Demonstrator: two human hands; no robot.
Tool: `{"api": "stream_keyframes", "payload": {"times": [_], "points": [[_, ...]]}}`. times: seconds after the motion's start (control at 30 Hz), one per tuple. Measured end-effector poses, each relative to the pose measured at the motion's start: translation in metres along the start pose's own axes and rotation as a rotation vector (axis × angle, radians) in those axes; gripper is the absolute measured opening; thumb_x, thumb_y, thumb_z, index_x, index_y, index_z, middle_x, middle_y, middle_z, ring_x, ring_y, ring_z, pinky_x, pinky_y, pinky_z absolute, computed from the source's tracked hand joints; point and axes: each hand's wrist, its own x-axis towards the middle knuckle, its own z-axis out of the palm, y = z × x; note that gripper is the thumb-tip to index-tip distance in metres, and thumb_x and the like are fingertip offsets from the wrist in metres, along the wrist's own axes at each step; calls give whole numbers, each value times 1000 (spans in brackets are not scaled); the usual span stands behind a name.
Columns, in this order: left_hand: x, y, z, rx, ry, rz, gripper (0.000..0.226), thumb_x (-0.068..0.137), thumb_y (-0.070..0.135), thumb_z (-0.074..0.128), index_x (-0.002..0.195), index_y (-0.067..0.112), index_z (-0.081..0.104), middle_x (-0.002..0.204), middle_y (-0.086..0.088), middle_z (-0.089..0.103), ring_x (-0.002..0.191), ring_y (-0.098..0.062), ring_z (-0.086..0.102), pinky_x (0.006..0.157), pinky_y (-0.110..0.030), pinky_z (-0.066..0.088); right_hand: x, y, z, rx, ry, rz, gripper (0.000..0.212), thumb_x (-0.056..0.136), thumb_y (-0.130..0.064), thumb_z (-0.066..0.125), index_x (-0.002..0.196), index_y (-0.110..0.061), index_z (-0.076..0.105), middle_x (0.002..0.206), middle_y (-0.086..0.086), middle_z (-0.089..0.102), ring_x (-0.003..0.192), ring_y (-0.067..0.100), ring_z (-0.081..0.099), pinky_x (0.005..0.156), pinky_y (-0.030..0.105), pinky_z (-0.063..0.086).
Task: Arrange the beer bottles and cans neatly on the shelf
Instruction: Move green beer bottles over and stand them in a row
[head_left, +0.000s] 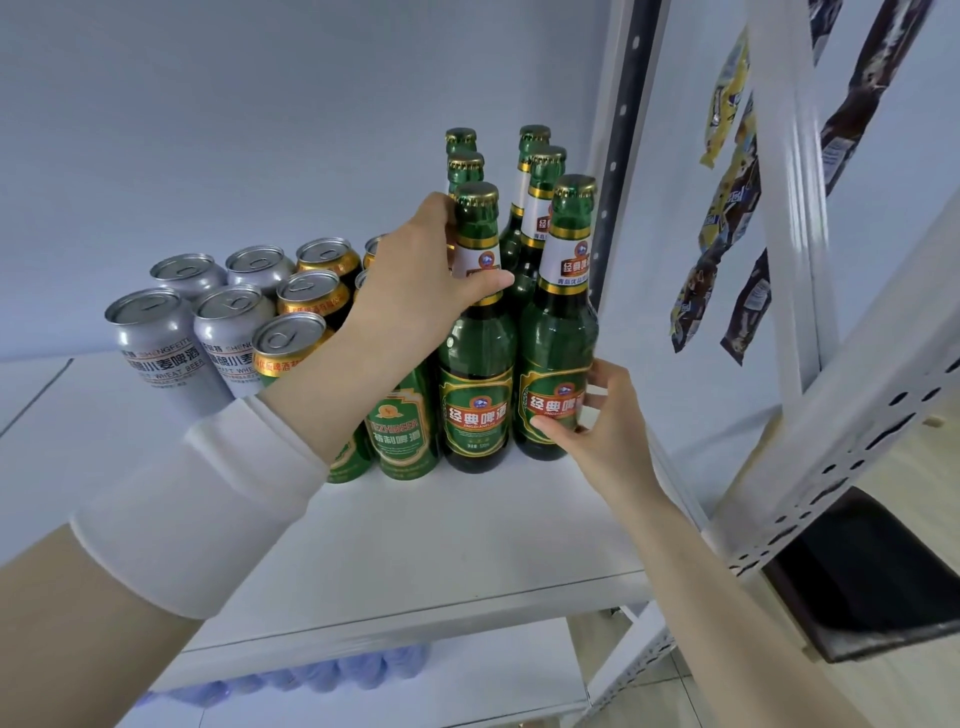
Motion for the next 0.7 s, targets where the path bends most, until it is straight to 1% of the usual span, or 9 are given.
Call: {"api": "stream_keyframes", "payload": {"times": [0.07, 0.13, 0.2, 0.27, 0.33, 0.4, 0.5, 0.6, 0.7], "points": [[-2, 0, 1, 25, 2, 5, 56, 78, 37, 68, 121, 10, 45, 120, -3, 60, 98, -12, 54, 73, -17, 39, 0, -2, -2, -42, -30, -6, 72, 67, -20, 80, 126, -15, 39, 119, -4, 45, 102, 13, 52, 74, 21, 49], [-4, 0, 1, 47, -18, 2, 59, 79, 39, 67, 123, 9, 43, 122, -6, 60, 107, -20, 58, 80, -25, 43, -1, -6, -7, -76, -85, 9, 70, 70, -24, 78, 127, -15, 39, 123, -2, 46, 108, 16, 53, 83, 32, 52], [-7, 0, -3, 82, -49, 8, 62, 80, 41, 65, 128, 11, 41, 125, -7, 59, 113, -22, 56, 85, -28, 43, -2, -19, -15, -145, -104, 21, 65, 75, -32, 72, 130, -17, 39, 127, -1, 45, 115, 20, 52, 90, 36, 49], [-12, 0, -12, 120, -41, 28, 63, 82, 41, 62, 133, 14, 38, 130, -4, 56, 119, -21, 54, 93, -31, 43, -6, -42, -28, -264, -52, -14, 66, 81, -38, 64, 136, -19, 33, 137, 1, 38, 121, 20, 47, 92, 37, 45], [-19, 0, -26, 167, 3, 51, 63, 84, 38, 60, 137, 15, 35, 135, -1, 53, 124, -20, 49, 101, -35, 41, -11, -71, -39, -404, 40, -179, 66, 85, -38, 58, 139, -17, 28, 142, 3, 33, 126, 20, 42, 89, 35, 43], [-26, -1, -44, 262, 64, 73, 61, 87, 37, 57, 139, 16, 35, 138, -1, 50, 129, -21, 44, 105, -38, 37, -15, -104, -44, -489, 123, -407, 64, 86, -39, 55, 138, -11, 30, 143, 9, 34, 130, 24, 38, 91, 35, 42], [-34, -1, -77, 452, 154, 91, 59, 89, 37, 54, 139, 14, 34, 140, -6, 47, 132, -26, 38, 108, -36, 28, -11, -147, -35, -551, 175, -625, 64, 85, -42, 48, 136, -6, 35, 142, 17, 38, 133, 33, 35, 102, 46, 41], [-45, -9, -112, 623, 163, 54, 59, 91, 38, 49, 142, 16, 30, 144, -8, 42, 136, -26, 32, 114, -36, 17, -2, -189, -7, -654, 74, -720, 64, 89, -41, 47, 140, -6, 30, 146, 19, 33, 138, 36, 27, 111, 48, 30], [-62, -31, -147, 700, 81, -29, 60, 91, 41, 48, 142, 17, 29, 147, -7, 38, 138, -25, 30, 116, -38, 13, 1, -222, 37, -781, -72, -789, 66, 92, -39, 46, 143, -6, 21, 150, 19, 24, 140, 36, 19, 114, 49, 22]]}}
